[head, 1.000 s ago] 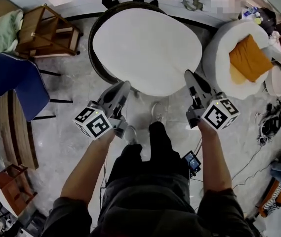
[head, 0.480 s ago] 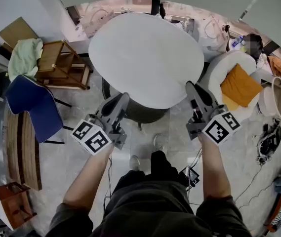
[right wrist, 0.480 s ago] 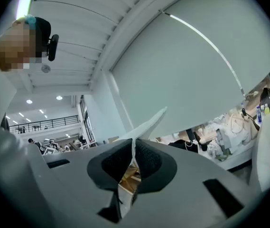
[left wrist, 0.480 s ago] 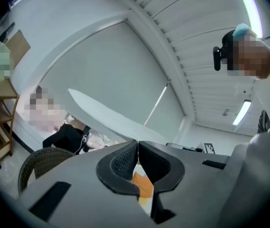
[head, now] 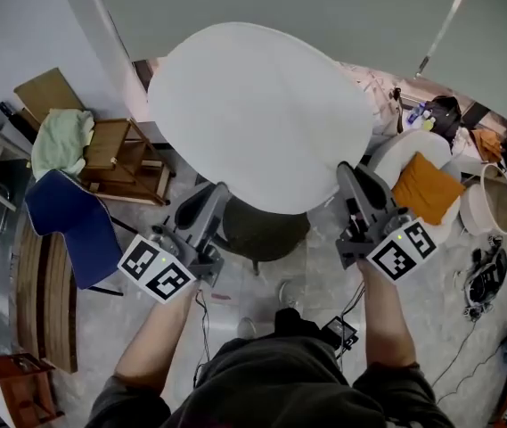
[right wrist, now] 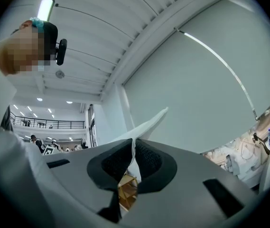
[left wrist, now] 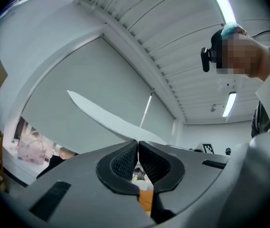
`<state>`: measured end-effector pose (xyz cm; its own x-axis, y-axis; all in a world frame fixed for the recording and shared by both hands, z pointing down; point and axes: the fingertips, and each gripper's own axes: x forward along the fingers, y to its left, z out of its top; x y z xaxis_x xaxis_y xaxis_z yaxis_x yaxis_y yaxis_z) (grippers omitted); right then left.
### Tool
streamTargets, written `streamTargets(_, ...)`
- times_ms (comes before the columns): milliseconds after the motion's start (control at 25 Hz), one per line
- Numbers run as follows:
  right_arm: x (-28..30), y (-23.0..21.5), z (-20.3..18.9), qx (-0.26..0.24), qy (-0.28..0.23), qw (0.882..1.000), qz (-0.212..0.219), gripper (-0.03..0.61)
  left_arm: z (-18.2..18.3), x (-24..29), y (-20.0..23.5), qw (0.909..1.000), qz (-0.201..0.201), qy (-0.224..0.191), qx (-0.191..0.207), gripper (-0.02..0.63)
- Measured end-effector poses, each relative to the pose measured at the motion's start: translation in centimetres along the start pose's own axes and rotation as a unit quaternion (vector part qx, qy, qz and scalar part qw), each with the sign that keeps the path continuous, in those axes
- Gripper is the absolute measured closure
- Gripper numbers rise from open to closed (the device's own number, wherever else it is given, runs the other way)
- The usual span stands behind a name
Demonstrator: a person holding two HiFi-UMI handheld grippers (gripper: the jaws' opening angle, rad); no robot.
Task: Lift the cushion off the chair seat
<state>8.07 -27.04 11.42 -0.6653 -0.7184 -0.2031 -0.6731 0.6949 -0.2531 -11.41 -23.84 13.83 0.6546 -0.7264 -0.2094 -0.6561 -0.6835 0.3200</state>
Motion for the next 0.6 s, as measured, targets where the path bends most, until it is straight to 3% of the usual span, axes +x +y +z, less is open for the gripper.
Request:
streamTargets(200,0.3,2.3,3.7,-0.016,-0.032,0.999,0.01,0.551,4.4,-0.1,-1.8,0.9985,-0.014,-0.023,0.047,0.6)
streamTargets(600,1.2,5.9,8.0,-0.051,-0.077,0.995,0.027,0.551,9.6,-0.9,-3.1,0.9927,-0.019,-0.057,0.105,0.6)
